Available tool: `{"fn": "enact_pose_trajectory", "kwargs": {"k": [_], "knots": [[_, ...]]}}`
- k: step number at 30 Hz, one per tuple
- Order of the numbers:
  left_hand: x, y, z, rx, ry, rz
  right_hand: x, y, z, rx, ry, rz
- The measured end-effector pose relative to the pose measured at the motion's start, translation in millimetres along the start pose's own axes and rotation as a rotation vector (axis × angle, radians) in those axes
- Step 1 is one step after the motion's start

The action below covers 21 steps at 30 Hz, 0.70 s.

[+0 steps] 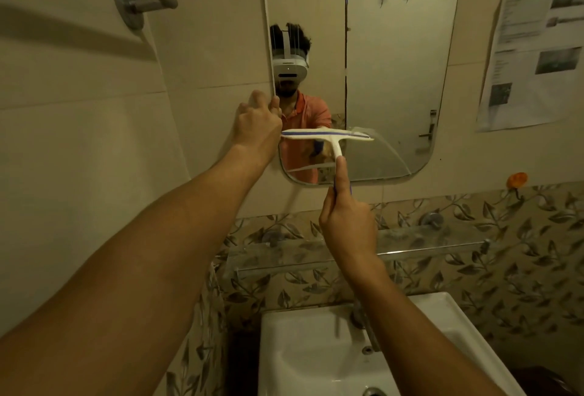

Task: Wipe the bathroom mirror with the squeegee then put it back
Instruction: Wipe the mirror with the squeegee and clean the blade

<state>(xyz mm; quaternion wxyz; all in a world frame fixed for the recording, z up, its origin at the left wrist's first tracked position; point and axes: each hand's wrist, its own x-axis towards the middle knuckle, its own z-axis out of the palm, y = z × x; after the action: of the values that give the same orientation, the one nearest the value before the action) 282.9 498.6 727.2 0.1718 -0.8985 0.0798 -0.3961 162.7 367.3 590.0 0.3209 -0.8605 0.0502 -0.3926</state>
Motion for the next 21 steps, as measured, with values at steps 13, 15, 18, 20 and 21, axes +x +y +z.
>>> {"fn": "enact_pose_trajectory", "kwargs": {"k": [13,15,18,20,21], "knots": [[4,-2,-2,0.0,-0.025,-0.004,-23,16,22,-0.089,-0.043,0.035],[5,-1,-1,-0.013,-0.008,-0.014,-29,17,24,-0.103,-0.062,0.042],[5,3,2,0.002,0.012,-0.027,-34,18,26,-0.094,-0.074,0.055],[5,4,4,-0.019,0.021,-0.04,-36,21,29,-0.102,-0.086,0.056],[5,4,6,-0.028,0.024,-0.047,-38,22,29,-0.101,-0.093,0.055]]}}
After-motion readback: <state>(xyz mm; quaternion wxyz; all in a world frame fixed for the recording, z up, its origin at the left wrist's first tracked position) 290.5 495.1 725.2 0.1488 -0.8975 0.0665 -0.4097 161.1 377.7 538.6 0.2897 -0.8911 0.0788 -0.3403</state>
